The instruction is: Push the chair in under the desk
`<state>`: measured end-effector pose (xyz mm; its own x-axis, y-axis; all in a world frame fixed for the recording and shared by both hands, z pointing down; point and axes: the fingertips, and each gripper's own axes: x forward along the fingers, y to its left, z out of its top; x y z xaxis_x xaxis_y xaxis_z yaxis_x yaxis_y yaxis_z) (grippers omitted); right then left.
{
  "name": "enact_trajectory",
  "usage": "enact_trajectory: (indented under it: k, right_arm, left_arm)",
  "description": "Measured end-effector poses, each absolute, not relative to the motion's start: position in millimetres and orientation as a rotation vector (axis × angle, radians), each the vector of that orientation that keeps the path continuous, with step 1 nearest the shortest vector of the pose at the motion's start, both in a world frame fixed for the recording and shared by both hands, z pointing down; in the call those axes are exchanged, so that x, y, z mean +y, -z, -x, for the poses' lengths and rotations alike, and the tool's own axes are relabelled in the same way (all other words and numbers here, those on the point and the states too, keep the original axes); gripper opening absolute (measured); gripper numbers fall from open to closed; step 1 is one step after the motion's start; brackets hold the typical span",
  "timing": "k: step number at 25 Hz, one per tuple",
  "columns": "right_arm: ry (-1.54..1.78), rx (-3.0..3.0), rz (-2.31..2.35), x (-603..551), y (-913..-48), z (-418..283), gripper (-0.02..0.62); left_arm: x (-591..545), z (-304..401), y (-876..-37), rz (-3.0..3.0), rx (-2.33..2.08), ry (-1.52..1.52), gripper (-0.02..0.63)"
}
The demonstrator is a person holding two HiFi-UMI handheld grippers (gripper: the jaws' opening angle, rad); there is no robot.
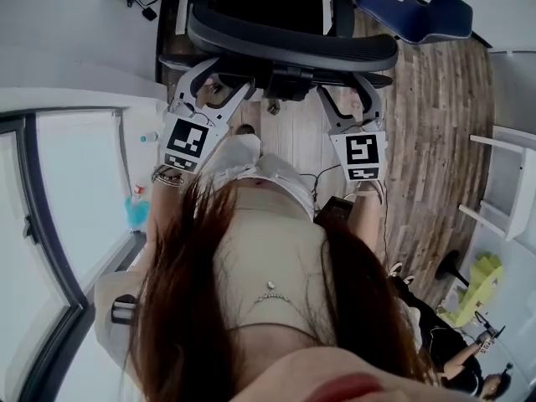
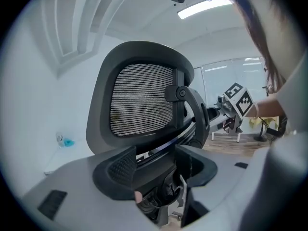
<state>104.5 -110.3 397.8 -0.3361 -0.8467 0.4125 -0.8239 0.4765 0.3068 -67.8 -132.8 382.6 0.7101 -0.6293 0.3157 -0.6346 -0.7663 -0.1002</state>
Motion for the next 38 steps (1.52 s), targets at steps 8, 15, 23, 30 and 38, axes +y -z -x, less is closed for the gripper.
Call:
enact_trajectory:
  k: [8, 15, 23, 30, 38]
  right_arm:
    - [0.070, -2.228, -1.360, -129, -394, -117, 0.267]
    - [0.086, -2.256, -1.320, -142, -396, -132, 0.267]
    - [0.118, -2.271, -1.303, -158, -396, -136, 0.267]
    - [0.124, -2.286, -1.295, -172, -396, -146, 0.267]
    - [0.142, -2.295, -1.306, -193, -396, -149, 0.267]
  left_arm:
    - [-148, 56, -379, -2.870, -1.070, -0.516, 0.239]
    - [-158, 42, -381, -2.818, -1.164, -0.513, 0.239]
    - [-170, 39, -382, -2.806, -1.211, -0.524, 0.239]
    - [-180, 29, -382, -2.806, -1.215, -0.549, 0.239]
    - [-204, 24, -383, -2.804, -1.234, -0.569, 0.239]
